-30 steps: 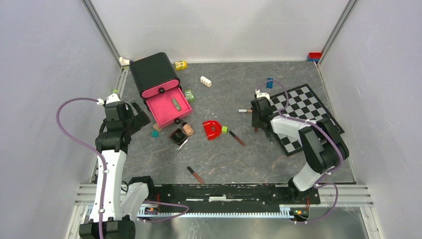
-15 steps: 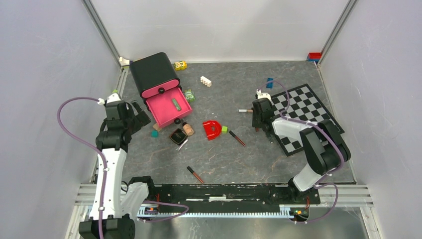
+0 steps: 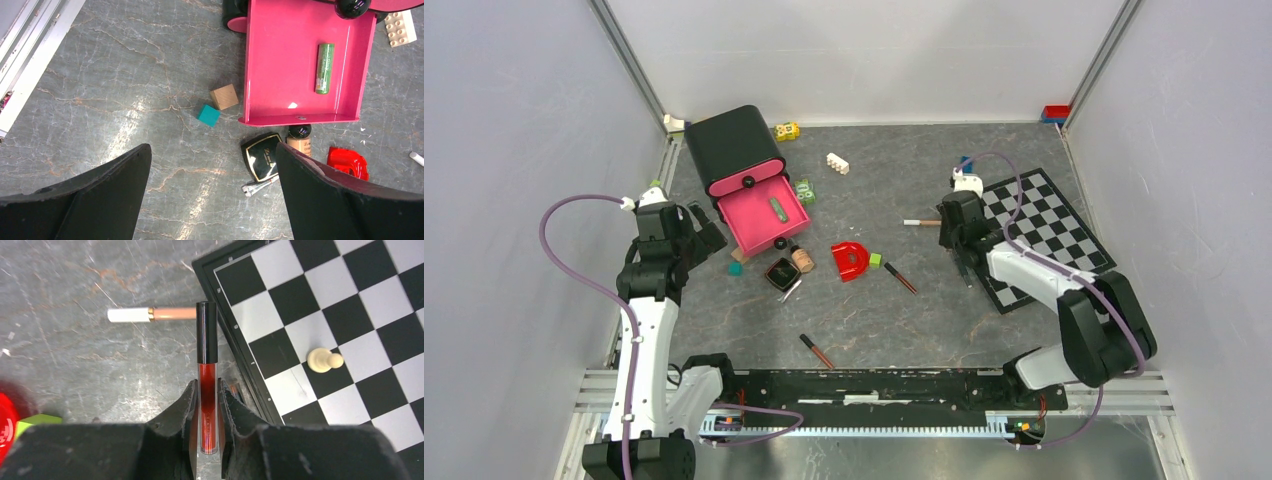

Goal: Organize the makeup
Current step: Pick up the lipstick at the center of the board, then place the lipstick in the drawer.

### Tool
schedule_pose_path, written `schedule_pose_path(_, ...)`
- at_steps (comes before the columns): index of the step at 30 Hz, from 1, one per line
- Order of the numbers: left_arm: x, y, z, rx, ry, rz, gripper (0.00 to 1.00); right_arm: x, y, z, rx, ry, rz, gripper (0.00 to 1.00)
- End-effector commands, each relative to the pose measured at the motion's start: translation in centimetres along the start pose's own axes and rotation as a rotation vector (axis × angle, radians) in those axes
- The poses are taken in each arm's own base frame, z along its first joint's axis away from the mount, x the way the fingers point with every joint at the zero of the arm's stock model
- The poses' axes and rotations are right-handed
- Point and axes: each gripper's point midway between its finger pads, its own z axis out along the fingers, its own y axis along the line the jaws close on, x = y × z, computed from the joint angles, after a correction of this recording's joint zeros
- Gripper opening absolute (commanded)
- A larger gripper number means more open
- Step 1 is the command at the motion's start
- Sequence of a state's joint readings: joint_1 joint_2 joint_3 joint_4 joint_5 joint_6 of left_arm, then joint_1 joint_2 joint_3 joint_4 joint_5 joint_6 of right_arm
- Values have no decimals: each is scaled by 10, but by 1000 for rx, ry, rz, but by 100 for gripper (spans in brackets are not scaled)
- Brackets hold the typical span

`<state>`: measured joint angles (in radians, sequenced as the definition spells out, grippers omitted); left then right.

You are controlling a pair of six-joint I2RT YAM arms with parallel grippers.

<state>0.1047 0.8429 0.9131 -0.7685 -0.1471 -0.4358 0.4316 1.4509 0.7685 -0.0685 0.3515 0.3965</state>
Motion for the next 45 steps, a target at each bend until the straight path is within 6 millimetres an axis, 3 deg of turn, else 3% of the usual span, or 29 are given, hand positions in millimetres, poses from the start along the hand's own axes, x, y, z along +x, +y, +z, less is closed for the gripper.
schedule_pose_path(1, -8, -4, 0, 17, -34, 6, 100, -54, 16, -16, -43, -142, 40, 0)
schedule_pose_path(7, -7, -5, 1, 25, -28, 6, 100, -80, 89, -34, -181, -182, -45, 0)
schedule_pose_path(17, -6, -5, 1, 25, -24, 7, 100, -93, 246, -63, -509, -200, -113, 0)
schedule_pose_path(25, -6, -6, 2, 28, -18, 8, 100, -109, 333, -79, -710, -230, -91, 0)
schedule_pose_path(35, -7, -5, 1, 22, -26, 7, 100, -93, 393, -64, -812, -288, -61, 0)
schedule_pose_path(45, -7, -5, 0, 25, -28, 6, 100, -91, 426, -63, -857, -329, -51, 0)
